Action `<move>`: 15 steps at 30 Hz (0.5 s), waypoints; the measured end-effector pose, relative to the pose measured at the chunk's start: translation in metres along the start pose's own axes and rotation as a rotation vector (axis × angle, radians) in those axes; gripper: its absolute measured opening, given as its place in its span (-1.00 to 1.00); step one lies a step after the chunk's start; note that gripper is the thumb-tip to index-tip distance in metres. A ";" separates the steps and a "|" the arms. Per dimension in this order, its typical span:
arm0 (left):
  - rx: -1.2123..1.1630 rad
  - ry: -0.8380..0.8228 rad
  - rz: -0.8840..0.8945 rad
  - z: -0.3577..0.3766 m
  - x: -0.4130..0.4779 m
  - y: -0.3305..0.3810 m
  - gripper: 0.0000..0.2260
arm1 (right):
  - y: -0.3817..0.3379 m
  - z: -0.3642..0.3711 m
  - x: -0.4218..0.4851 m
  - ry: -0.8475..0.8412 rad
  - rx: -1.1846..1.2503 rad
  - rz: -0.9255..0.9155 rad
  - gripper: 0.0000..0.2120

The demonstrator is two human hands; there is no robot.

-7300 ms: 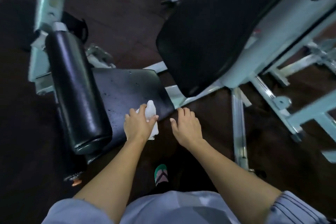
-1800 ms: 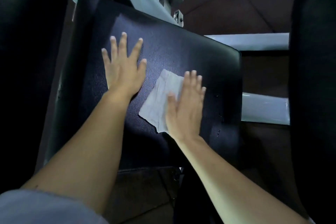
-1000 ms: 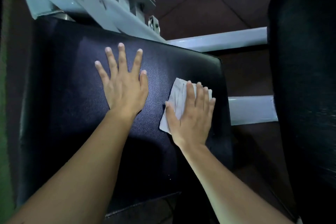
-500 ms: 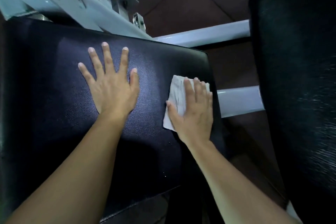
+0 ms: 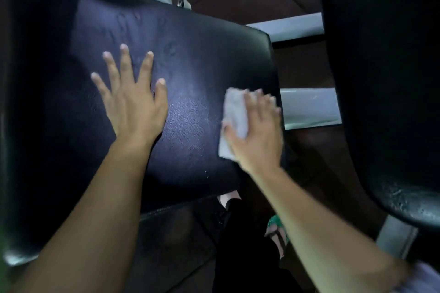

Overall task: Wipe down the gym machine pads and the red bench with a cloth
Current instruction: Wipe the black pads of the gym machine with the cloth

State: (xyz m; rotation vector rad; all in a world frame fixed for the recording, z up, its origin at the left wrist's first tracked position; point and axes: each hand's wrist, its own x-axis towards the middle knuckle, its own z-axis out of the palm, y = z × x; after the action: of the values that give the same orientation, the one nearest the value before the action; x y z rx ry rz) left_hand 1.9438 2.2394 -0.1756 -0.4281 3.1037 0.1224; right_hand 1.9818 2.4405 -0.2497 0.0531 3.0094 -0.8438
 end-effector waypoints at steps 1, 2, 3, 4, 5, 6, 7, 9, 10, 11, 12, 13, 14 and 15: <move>0.015 -0.014 -0.016 -0.003 -0.020 -0.007 -0.52 | 0.010 -0.001 0.008 0.022 0.012 0.089 -0.27; 0.041 -0.031 -0.018 -0.006 -0.039 -0.014 -0.52 | 0.016 -0.002 0.013 0.030 0.020 0.148 -0.26; 0.072 -0.055 -0.008 -0.009 -0.055 -0.021 -0.52 | 0.017 -0.002 0.014 0.022 0.018 0.167 -0.27; 0.106 -0.080 0.010 -0.010 -0.069 -0.028 -0.51 | 0.014 -0.001 0.011 0.014 0.005 0.139 -0.28; 0.136 -0.103 0.033 -0.011 -0.080 -0.034 -0.51 | 0.009 -0.001 0.002 0.008 -0.009 0.078 -0.30; 0.159 -0.122 0.059 -0.011 -0.088 -0.039 -0.50 | 0.001 -0.001 -0.010 0.007 -0.016 0.001 -0.32; 0.175 -0.136 0.086 -0.012 -0.094 -0.043 -0.50 | -0.008 0.000 -0.026 0.008 -0.005 -0.070 -0.33; 0.197 -0.148 0.147 -0.013 -0.101 -0.052 -0.51 | -0.027 0.006 -0.062 0.007 0.019 -0.189 -0.36; 0.212 -0.149 0.181 -0.014 -0.104 -0.057 -0.51 | -0.035 0.008 -0.079 -0.003 0.018 -0.242 -0.37; 0.227 -0.151 0.214 -0.015 -0.105 -0.062 -0.50 | -0.040 0.011 -0.090 -0.010 0.014 -0.292 -0.38; 0.240 -0.157 0.242 -0.016 -0.107 -0.066 -0.49 | -0.039 0.011 -0.093 -0.010 0.013 -0.330 -0.39; 0.250 -0.164 0.265 -0.018 -0.108 -0.070 -0.47 | -0.035 0.010 -0.091 -0.005 0.009 -0.339 -0.39; 0.260 -0.168 0.280 -0.019 -0.109 -0.074 -0.47 | -0.028 0.008 -0.085 0.005 0.001 -0.311 -0.39; 0.269 -0.166 0.287 -0.021 -0.110 -0.078 -0.47 | -0.022 0.006 -0.077 0.016 -0.004 -0.251 -0.38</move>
State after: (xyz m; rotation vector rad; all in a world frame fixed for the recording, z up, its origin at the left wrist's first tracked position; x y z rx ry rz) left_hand 2.0706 2.1929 -0.1584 0.0327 2.9370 -0.2431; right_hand 2.0583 2.4161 -0.2413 -0.3254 3.0749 -0.8561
